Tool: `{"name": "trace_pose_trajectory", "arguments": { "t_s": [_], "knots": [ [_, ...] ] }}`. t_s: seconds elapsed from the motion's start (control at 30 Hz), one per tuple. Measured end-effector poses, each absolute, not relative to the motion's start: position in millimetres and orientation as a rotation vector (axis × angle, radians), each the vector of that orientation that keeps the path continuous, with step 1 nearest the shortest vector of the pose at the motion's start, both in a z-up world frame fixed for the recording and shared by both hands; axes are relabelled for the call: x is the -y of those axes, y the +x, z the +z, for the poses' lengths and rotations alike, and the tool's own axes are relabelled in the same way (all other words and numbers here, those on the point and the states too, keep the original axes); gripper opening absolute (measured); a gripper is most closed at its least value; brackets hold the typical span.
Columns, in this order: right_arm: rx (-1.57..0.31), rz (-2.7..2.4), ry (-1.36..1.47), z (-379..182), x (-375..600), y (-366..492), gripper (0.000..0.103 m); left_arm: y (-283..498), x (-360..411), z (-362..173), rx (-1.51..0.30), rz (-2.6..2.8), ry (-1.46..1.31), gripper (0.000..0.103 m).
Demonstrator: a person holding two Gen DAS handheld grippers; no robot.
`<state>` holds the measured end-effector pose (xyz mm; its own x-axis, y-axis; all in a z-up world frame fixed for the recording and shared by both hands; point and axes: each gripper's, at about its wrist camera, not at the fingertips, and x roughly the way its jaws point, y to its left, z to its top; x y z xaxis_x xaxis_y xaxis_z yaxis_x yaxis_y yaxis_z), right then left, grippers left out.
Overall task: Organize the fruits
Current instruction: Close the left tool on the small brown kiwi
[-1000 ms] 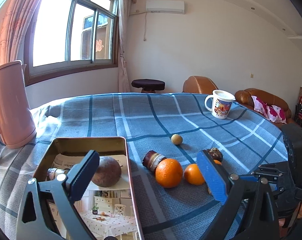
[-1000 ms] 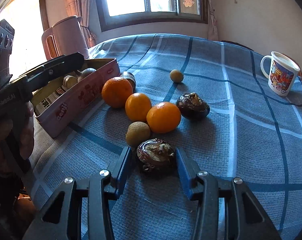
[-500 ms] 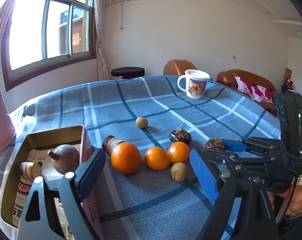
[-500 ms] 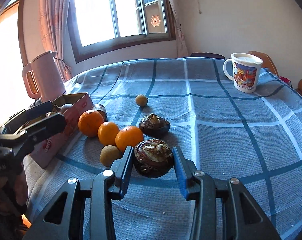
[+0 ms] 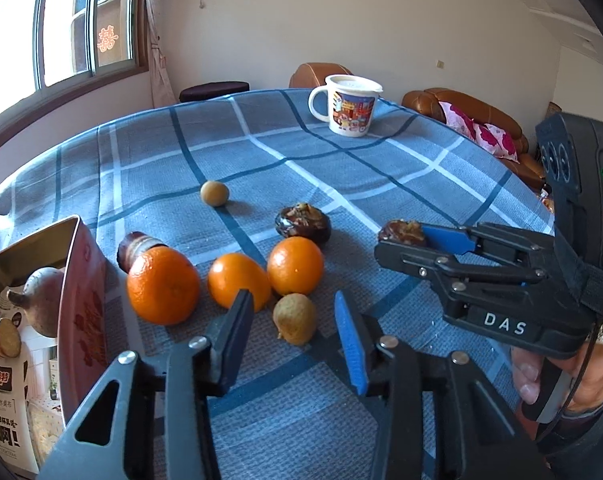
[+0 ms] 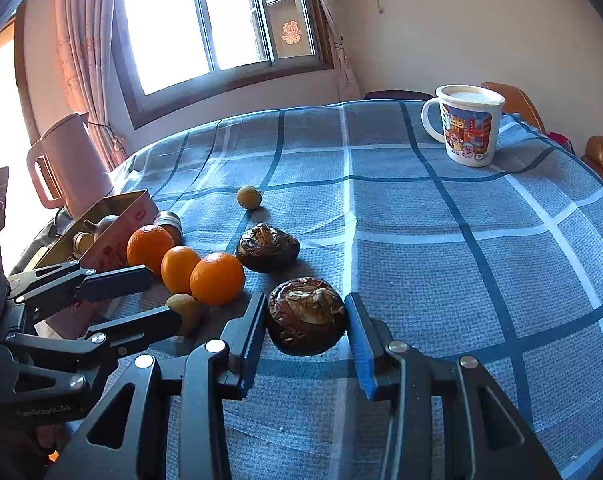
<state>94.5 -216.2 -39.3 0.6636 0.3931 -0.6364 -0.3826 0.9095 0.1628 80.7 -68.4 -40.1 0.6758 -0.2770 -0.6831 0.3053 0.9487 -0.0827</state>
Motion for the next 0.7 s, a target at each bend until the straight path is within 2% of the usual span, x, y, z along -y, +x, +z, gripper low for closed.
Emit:
{"name": "trace_pose_trajectory", "arguments": {
  "t_s": [0.23,0.33,0.7],
  "knots": [
    [-0.724,0.444,0.000,-39.9,213.2,94.7,0.041,90.5,70.5,-44.0,-0.794,-0.345,0.025,0.044],
    [-0.722,0.450,-0.005,-40.2,212.8,93.9,0.041,91.9,73.2,-45.4,-0.805,-0.359,0.038,0.034],
    [-0.730,0.469,-0.019,-41.1,209.5,93.5,0.042,94.7,76.0,-49.5,-0.833,-0.339,0.055,0.034]
  ]
}}
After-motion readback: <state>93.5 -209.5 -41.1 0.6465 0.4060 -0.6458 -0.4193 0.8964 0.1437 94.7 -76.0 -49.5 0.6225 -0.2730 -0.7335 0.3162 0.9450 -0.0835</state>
